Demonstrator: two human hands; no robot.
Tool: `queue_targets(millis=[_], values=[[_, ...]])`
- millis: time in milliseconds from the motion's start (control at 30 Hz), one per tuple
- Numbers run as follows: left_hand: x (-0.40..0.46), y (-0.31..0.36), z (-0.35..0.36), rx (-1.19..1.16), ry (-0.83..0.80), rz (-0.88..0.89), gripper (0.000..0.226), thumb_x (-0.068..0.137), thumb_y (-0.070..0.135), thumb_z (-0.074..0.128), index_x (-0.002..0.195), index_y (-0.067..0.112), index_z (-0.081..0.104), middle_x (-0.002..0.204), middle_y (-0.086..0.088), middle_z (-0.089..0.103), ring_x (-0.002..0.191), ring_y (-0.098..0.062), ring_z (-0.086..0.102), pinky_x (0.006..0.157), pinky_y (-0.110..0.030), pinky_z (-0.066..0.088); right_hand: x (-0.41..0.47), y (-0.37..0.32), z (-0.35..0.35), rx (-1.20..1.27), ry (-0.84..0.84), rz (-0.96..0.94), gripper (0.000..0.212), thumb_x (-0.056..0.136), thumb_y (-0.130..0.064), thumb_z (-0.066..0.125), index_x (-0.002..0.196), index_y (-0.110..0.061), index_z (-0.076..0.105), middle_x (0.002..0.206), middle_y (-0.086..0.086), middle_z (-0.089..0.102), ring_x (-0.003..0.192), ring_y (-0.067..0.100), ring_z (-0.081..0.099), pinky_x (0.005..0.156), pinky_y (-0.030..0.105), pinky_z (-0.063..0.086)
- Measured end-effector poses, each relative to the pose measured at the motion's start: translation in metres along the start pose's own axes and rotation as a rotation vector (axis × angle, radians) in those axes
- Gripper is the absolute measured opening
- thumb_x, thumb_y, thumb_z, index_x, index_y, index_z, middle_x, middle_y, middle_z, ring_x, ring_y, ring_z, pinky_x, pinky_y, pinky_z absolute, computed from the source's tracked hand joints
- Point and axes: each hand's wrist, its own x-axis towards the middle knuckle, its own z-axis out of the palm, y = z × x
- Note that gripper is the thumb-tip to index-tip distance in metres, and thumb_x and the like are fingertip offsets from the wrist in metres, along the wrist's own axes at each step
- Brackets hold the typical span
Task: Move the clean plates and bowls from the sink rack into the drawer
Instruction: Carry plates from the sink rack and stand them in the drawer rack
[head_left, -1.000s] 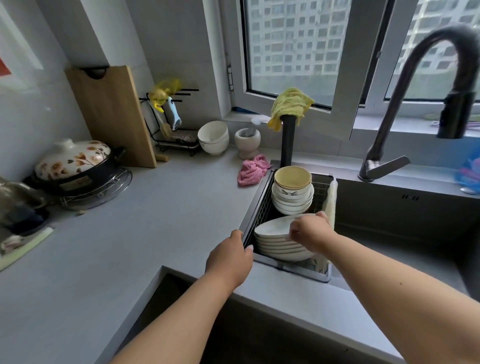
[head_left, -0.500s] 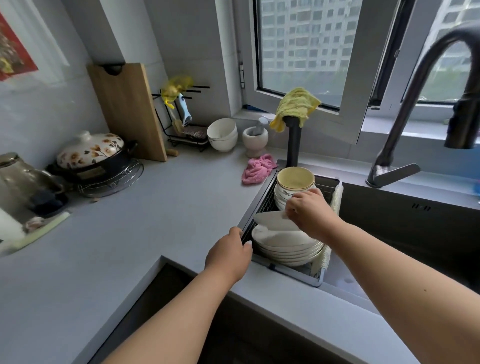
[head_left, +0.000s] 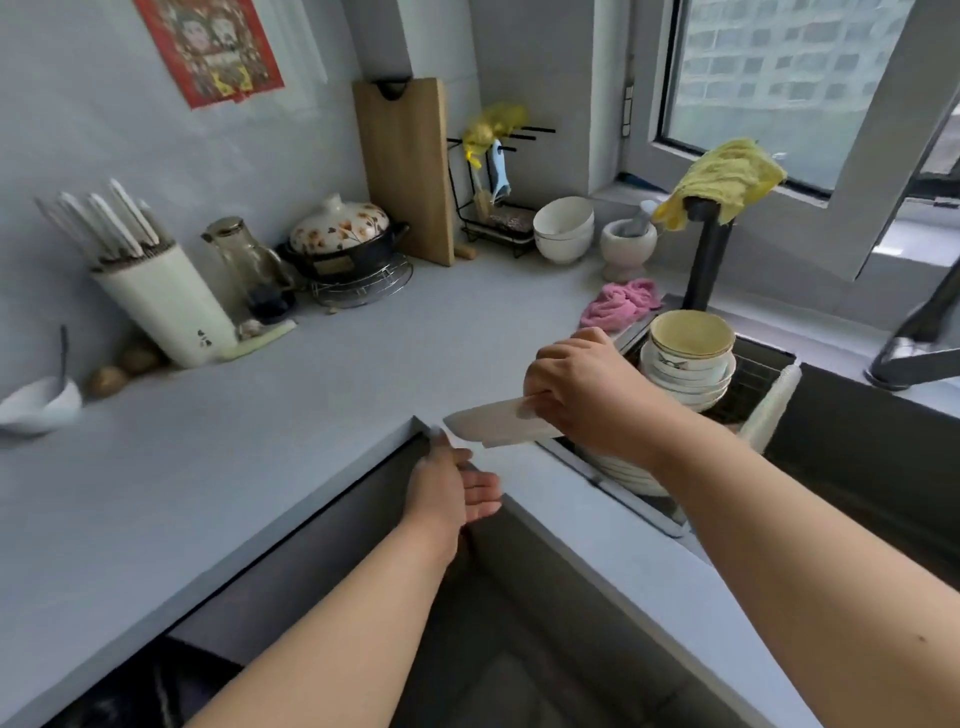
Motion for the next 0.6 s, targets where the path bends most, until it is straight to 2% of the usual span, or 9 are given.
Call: queue_targets(millis=[67, 133, 233, 300, 367, 433, 500, 600], values=[[-0.012, 0.002, -0.025, -0.335, -0.013, -0.127, 0.068, 0.097, 0.062, 0.027, 0.107, 0.002, 0.058, 0.086, -0.023, 0.067, 0.076, -0.032, 0.067, 0.066, -0.039, 0.057, 0.008, -0.025, 0.008, 0.046, -0.080, -0.086, 0.028, 0.085, -0.036, 0.050, 0.081, -0.014, 0.067, 0.080, 0.000, 0.063, 0.082, 0.022, 0.059, 0.084, 0.033, 0.033], [-0.027, 0.002, -0.056, -0.528, -0.011, -0.188, 0.058, 0.098, 0.054, 0.038, 0.109, 0.000, 0.057, 0.086, -0.022, 0.065, 0.074, -0.031, 0.066, 0.056, -0.034, 0.059, 0.015, -0.052, 0.017, 0.104, -0.145, -0.160, 0.032, 0.083, -0.036, 0.045, 0.083, -0.012, 0.067, 0.081, 0.002, 0.062, 0.084, 0.023, 0.057, 0.086, 0.034, 0.033], [-0.048, -0.005, -0.102, -0.585, 0.064, -0.195, 0.032, 0.094, 0.024, 0.047, 0.107, -0.004, 0.056, 0.074, -0.020, 0.067, 0.061, -0.031, 0.068, 0.046, -0.029, 0.057, 0.025, -0.092, 0.033, 0.217, -0.210, -0.245, 0.035, 0.080, -0.037, 0.041, 0.082, -0.012, 0.067, 0.079, 0.001, 0.060, 0.082, 0.021, 0.056, 0.086, 0.030, 0.032], [-0.060, -0.013, -0.132, -0.583, 0.146, -0.183, 0.031, 0.088, 0.014, 0.043, 0.108, -0.006, 0.054, 0.072, -0.021, 0.067, 0.054, -0.031, 0.068, 0.042, -0.028, 0.055, 0.033, -0.120, 0.042, 0.264, -0.234, -0.321, 0.036, 0.081, -0.038, 0.040, 0.080, -0.015, 0.068, 0.076, -0.002, 0.060, 0.077, 0.017, 0.055, 0.081, 0.025, 0.030], [-0.072, -0.022, -0.160, -0.603, 0.233, -0.160, 0.033, 0.088, 0.012, 0.041, 0.115, -0.003, 0.053, 0.087, -0.023, 0.066, 0.061, -0.033, 0.069, 0.042, -0.028, 0.054, 0.040, -0.149, 0.051, 0.310, -0.257, -0.381, 0.033, 0.083, -0.036, 0.043, 0.074, -0.016, 0.067, 0.070, -0.005, 0.056, 0.070, 0.013, 0.050, 0.078, 0.023, 0.029], [-0.084, -0.032, -0.190, -0.660, 0.305, -0.129, 0.034, 0.090, 0.010, 0.038, 0.119, 0.001, 0.053, 0.095, -0.023, 0.064, 0.070, -0.034, 0.067, 0.042, -0.029, 0.053, 0.048, -0.178, 0.058, 0.411, -0.290, -0.397, 0.033, 0.089, -0.039, 0.054, 0.072, -0.014, 0.066, 0.068, -0.004, 0.055, 0.070, 0.012, 0.049, 0.075, 0.026, 0.035], [-0.094, -0.042, -0.221, -0.729, 0.369, -0.093, 0.034, 0.092, 0.010, 0.035, 0.120, 0.002, 0.053, 0.096, -0.023, 0.062, 0.075, -0.036, 0.064, 0.041, -0.029, 0.053, 0.055, -0.208, 0.067, 0.525, -0.258, -0.371, 0.032, 0.090, -0.042, 0.059, 0.074, -0.015, 0.068, 0.074, -0.001, 0.060, 0.075, 0.015, 0.053, 0.073, 0.028, 0.042], [-0.111, -0.058, -0.270, -0.776, 0.465, -0.035, 0.026, 0.093, 0.009, 0.034, 0.108, 0.002, 0.054, 0.087, -0.020, 0.061, 0.074, -0.036, 0.060, 0.036, -0.026, 0.050, 0.067, -0.256, 0.090, 0.585, -0.111, -0.256, 0.025, 0.089, -0.038, 0.060, 0.086, -0.015, 0.069, 0.086, 0.001, 0.062, 0.084, 0.017, 0.051, 0.074, 0.027, 0.040]])
